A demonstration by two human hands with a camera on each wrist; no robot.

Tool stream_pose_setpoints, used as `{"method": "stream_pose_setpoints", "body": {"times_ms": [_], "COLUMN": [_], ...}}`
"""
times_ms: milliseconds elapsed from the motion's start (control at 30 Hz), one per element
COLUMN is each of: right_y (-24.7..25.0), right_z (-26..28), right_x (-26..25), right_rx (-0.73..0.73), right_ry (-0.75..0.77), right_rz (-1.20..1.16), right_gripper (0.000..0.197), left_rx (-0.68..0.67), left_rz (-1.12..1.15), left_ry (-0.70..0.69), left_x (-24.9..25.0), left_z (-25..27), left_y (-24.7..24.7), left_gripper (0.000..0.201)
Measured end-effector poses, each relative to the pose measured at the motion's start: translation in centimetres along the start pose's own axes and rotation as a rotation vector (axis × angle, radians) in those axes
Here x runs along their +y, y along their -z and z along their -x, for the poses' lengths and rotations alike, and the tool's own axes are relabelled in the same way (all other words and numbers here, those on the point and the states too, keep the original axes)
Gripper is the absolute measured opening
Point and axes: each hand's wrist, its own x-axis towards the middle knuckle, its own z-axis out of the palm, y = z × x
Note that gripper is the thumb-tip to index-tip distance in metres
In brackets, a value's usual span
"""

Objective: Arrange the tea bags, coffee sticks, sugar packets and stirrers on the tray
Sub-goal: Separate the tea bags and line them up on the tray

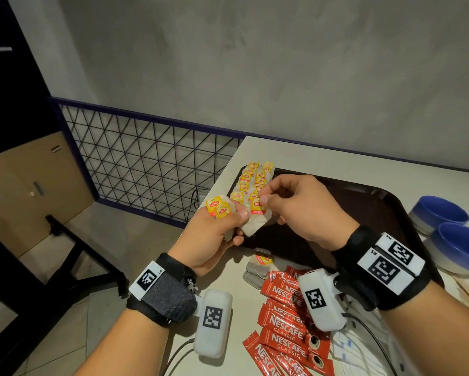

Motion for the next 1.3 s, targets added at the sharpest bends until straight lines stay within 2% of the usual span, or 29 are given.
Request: {"method": "stream_pose_setpoints", "body": {"times_ms": [167,400,500,867,1000,1200,1300], "right_y": [0.0,0.1,0.1,-0.5,-0.5,-0.8,-0.8], "right_z": [-0.1,-0.2,-0.1,-0.6,-0.5,-0.6,-1.0], "right_x": [-0.3,-0.4,-0.2,-0.1,-0.2,-0.2,-0.2], "right_rx": [0.004,0.026,0.028,0.01,0.015,-0.013,-0.036], "right_ry": [-0.017,-0.102,-0.103,-0.108,-0.03,0.012,-0.015], "right_rz": [0.015,-0.086,-0.1,-0.211,-0.172,-0.193,-0.179], "right_gripper": [0.01,0.01,0.01,0.008,0.005,0.015,0.011], "left_rx": [0.009,-0.004,0.014,-0.032,-0.032,0.011,0.018], "left_rz": [-0.001,0.005,0.027,0.076,0.041,-0.021,-0.047], "left_ry": [-0.018,-0.024,-0.025,-0.009,-0.023,-0.078,-0.083], "left_x": [-0.1,-0.1,0.0,0.1,0.0,0.0,0.2], "left_z": [-0.1,0.0,-0.1,0.0,-0.1,0.0,0.0], "left_y": [0.1,0.1,0.0,-0.1,0.0,-0.1,-0.2], "left_gripper": [0.016,0.018,0.011,0.004,0.028,0.02,0.035]}}
